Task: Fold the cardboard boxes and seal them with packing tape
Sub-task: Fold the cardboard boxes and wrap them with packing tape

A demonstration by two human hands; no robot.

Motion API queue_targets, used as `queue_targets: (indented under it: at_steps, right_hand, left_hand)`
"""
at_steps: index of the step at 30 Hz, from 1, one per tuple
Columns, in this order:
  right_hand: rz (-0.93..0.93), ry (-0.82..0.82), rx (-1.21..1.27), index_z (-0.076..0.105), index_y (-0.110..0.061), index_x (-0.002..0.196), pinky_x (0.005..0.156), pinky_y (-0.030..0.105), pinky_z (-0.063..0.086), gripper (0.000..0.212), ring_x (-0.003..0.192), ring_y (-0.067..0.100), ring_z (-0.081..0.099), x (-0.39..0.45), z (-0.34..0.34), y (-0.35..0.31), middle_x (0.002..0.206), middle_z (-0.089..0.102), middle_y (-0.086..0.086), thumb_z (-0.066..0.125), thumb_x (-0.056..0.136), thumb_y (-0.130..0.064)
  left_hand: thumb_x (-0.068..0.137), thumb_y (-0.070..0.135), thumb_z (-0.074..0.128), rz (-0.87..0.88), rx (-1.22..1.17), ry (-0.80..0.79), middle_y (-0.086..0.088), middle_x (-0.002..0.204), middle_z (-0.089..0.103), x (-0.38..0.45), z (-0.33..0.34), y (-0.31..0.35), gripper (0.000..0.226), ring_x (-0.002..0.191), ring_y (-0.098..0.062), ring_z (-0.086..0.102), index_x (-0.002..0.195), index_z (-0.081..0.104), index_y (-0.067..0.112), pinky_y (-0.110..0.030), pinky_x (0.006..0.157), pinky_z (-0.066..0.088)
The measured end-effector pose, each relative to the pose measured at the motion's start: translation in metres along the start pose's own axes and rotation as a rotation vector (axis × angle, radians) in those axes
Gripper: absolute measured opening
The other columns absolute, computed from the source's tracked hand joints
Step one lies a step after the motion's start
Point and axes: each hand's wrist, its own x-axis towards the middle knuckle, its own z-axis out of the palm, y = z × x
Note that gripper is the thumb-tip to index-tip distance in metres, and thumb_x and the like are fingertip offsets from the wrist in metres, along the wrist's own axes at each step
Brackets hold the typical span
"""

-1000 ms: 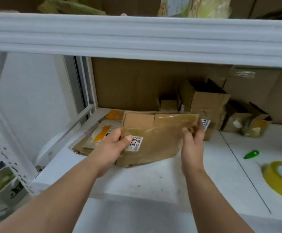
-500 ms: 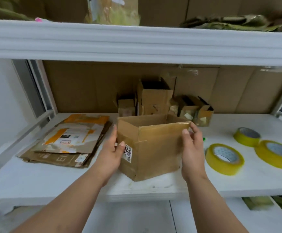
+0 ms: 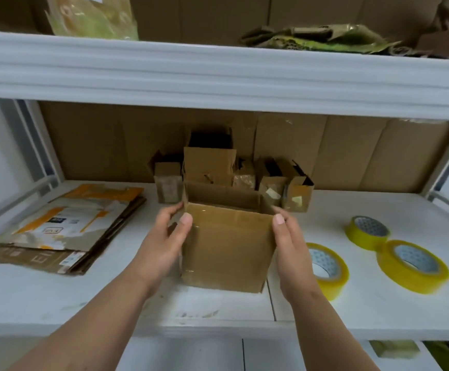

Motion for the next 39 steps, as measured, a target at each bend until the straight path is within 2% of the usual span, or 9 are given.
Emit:
queue_targets:
  at_steps: [3, 6, 8, 12, 16, 22, 29, 34, 39]
  right_hand:
    - [-0.013, -0.078, -0.033, 0.054, -0.065, 0.114, 0.098, 0.024, 0.038, 0.052, 0.118, -0.007, 0.046, 0.006, -0.001, 0.002, 0.129, 0.051, -0.018, 0.028, 0.074, -0.084]
    - [-0.045, -0.125, -0.086, 0.051, -0.054, 0.129, 0.09, 0.014, 0.037, 0.068, 0.116, -0.01, 0.043, 0.01, 0.0, 0.004, 0.124, 0.047, -0.018, 0.025, 0.074, -0.084]
    - [-0.041, -0.129, -0.085, 0.05, -0.058, 0.12, 0.082, 0.011, 0.036, 0.058, 0.11, -0.011, 0.044, 0.013, 0.001, 0.004, 0.119, 0.045, -0.021, 0.025, 0.074, -0.083]
    - [-0.057, -0.107, -0.101, 0.048, -0.06, 0.115, 0.08, 0.013, 0.035, 0.04, 0.104, -0.009, 0.046, 0.017, 0.004, 0.008, 0.114, 0.048, -0.014, 0.024, 0.085, -0.071]
    - [-0.089, -0.095, -0.14, 0.052, -0.042, 0.133, 0.09, 0.022, 0.039, 0.065, 0.113, 0.003, 0.048, 0.023, 0.005, 0.013, 0.119, 0.049, -0.007, 0.028, 0.082, -0.074]
    - [-0.087, -0.182, -0.173, 0.051, -0.066, 0.101, 0.083, 0.013, 0.036, 0.04, 0.104, -0.015, 0.044, 0.024, 0.003, 0.008, 0.114, 0.045, -0.019, 0.026, 0.074, -0.083]
    - [-0.033, -0.22, -0.12, 0.067, -0.01, 0.097, 0.082, 0.013, 0.038, 0.077, 0.098, -0.009, 0.049, 0.027, 0.003, 0.004, 0.114, 0.048, -0.006, 0.044, 0.068, -0.077]
    - [-0.015, -0.159, -0.06, 0.072, -0.013, 0.089, 0.084, 0.025, 0.041, 0.038, 0.104, 0.008, 0.055, 0.027, 0.005, 0.008, 0.113, 0.054, -0.003, 0.061, 0.082, -0.048]
    - [-0.021, -0.114, -0.097, 0.068, -0.007, 0.085, 0.078, 0.026, 0.04, 0.035, 0.102, 0.016, 0.055, 0.028, 0.008, 0.012, 0.11, 0.055, -0.002, 0.065, 0.089, -0.041]
  left_hand:
    - [0.065, 0.078, 0.053, 0.034, 0.124, 0.121, 0.018, 0.128, 0.048, 0.005, 0.004, 0.007, 0.069, 0.126, -0.012, 0.048, 0.124, 0.038, 0.046, -0.034, 0.1, 0.041]
    - [0.058, 0.089, 0.055, 0.074, 0.21, 0.084, 0.019, 0.134, 0.039, 0.013, 0.003, 0.012, 0.075, 0.123, -0.01, 0.045, 0.123, 0.024, 0.07, -0.036, 0.099, 0.042]
    - [0.058, 0.095, 0.049, 0.081, 0.351, 0.024, 0.015, 0.133, 0.037, 0.019, 0.001, 0.012, 0.065, 0.118, -0.012, 0.046, 0.115, 0.024, 0.08, -0.036, 0.097, 0.046]
    - [0.064, 0.09, 0.045, 0.085, 0.459, 0.045, 0.009, 0.119, 0.047, 0.027, -0.004, 0.014, 0.049, 0.105, -0.006, 0.051, 0.1, 0.05, 0.056, -0.022, 0.076, 0.043]
    - [0.066, 0.077, 0.051, 0.205, 0.507, 0.064, 0.014, 0.126, 0.03, 0.028, -0.006, 0.015, 0.039, 0.119, -0.009, 0.036, 0.083, 0.06, 0.043, -0.022, 0.096, 0.036]
    - [0.087, 0.058, 0.061, 0.247, 0.431, 0.023, 0.027, 0.118, 0.053, 0.026, -0.01, 0.011, 0.014, 0.106, 0.009, 0.049, 0.099, 0.06, 0.051, -0.023, 0.085, 0.046]
    - [0.09, 0.049, 0.061, 0.147, 0.351, 0.009, 0.031, 0.111, 0.053, 0.027, -0.02, 0.01, 0.032, 0.102, 0.007, 0.052, 0.119, 0.048, 0.054, -0.017, 0.078, 0.045]
    - [0.096, 0.035, 0.06, 0.084, 0.317, 0.02, 0.017, 0.111, 0.059, 0.028, -0.024, 0.009, 0.029, 0.11, -0.005, 0.055, 0.118, 0.051, 0.05, -0.022, 0.086, 0.044]
    - [0.097, 0.027, 0.061, 0.069, 0.336, 0.03, 0.009, 0.125, 0.058, 0.031, -0.021, 0.01, 0.033, 0.121, -0.007, 0.051, 0.124, 0.051, 0.042, -0.029, 0.099, 0.042]
